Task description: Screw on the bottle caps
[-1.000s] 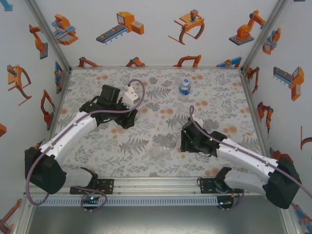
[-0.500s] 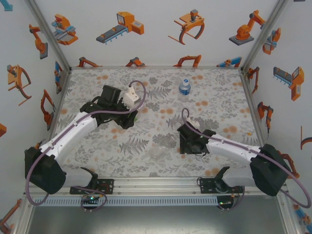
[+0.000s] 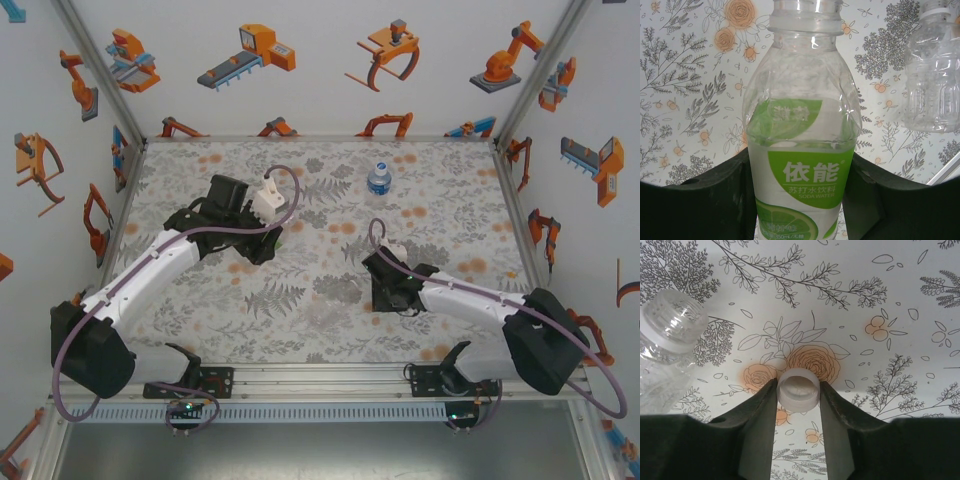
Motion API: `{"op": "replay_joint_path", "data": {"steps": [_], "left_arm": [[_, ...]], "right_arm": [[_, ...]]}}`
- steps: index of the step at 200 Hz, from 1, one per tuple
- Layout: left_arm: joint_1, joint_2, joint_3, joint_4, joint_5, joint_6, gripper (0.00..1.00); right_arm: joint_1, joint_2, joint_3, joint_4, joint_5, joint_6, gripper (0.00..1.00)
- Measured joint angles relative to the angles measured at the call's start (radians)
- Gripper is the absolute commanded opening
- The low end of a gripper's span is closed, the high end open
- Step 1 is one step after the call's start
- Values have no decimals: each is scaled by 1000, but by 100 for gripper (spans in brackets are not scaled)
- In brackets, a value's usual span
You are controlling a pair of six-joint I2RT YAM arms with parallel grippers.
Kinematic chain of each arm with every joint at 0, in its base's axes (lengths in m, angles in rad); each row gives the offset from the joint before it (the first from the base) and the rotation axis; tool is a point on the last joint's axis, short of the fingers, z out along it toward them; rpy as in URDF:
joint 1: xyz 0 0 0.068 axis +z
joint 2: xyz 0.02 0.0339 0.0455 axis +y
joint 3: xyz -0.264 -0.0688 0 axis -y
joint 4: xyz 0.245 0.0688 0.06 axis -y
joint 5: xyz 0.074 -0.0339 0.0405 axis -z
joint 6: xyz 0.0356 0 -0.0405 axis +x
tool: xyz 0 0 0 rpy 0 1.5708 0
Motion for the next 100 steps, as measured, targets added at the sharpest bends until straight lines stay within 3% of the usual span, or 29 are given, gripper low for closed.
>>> {"op": "replay_joint_path", "data": {"steps": [51,100], "left_arm": [[0,0,0,0,0,0,11],[0,-2,0,0,-1,3,11]], "right_arm": [[-34,2,3,8,-8,-27,31],[-190,35,74,-2,-37,-137,31]]}}
